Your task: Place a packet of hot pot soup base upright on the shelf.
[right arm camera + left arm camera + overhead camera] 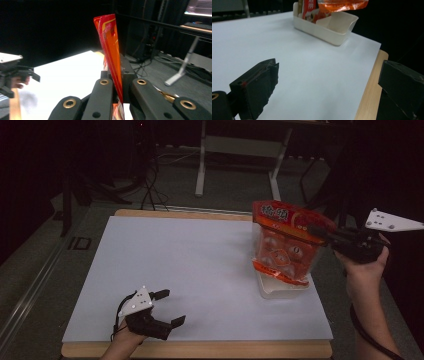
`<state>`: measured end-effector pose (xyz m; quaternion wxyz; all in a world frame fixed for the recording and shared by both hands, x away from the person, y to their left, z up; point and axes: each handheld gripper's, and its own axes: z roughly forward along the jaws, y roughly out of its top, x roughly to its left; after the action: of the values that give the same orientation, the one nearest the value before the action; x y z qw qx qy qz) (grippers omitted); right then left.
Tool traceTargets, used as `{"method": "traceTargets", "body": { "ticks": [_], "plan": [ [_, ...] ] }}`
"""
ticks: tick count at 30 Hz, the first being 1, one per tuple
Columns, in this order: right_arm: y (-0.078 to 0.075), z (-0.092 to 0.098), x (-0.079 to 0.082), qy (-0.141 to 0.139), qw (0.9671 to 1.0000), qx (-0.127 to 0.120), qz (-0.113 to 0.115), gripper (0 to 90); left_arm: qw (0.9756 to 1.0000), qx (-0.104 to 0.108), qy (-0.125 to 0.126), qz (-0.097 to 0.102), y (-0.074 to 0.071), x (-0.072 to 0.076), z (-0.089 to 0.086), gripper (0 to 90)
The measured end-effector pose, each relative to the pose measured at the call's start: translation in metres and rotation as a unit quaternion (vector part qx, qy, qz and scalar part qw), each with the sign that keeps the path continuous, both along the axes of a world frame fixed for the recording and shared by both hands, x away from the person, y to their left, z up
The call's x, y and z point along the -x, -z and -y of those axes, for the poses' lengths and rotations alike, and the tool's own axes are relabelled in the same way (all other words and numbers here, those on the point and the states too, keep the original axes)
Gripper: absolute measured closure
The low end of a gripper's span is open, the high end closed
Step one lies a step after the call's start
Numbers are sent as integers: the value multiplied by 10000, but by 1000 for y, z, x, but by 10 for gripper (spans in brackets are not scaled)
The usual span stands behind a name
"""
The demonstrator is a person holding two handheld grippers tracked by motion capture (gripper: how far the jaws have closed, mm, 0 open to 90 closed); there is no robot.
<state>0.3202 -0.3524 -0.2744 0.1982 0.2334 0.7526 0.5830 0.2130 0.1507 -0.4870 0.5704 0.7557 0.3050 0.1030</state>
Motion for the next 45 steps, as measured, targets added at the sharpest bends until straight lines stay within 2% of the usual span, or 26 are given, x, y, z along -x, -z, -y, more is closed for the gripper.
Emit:
{"method": "traceTargets", "body": {
  "ticks": [4, 7, 19, 26, 31, 38, 40, 42, 45],
  "plan": [
    [8, 10, -7, 36, 10000, 1, -84, 900, 9999, 76, -59, -66, 5, 3, -4, 30],
    [15, 15, -13, 103, 9999, 9, -120, 900, 9999, 19, -105, -93, 8, 3, -5, 30],
    [42, 21, -29, 250, 9991, 92, -344, 900, 9998, 96, -146, -78, 10, 2, -6, 30],
    [52, 20, -30, 195, 9990, -19, -413, 900, 9996, 112, -198, -161, 14, 0, -7, 30],
    [63, 18, -33, 198, 9984, -61, -522, 900, 9996, 121, -206, -145, 14, 0, -8, 29],
    [77, 26, -30, 252, 9976, -172, -628, 900, 9995, 116, -254, -176, 16, -1, -10, 30],
    [85, 32, -28, 277, 9969, -326, -667, 900, 9994, 126, -254, -193, 17, -1, -9, 30],
    [89, 36, -25, 290, 9966, -378, -666, 900, 9995, 107, -256, -177, 17, -1, -9, 30],
    [92, 38, -23, 330, 9967, -335, -663, 900, 9995, 91, -244, -205, 18, -1, -8, 29]
  ]
}}
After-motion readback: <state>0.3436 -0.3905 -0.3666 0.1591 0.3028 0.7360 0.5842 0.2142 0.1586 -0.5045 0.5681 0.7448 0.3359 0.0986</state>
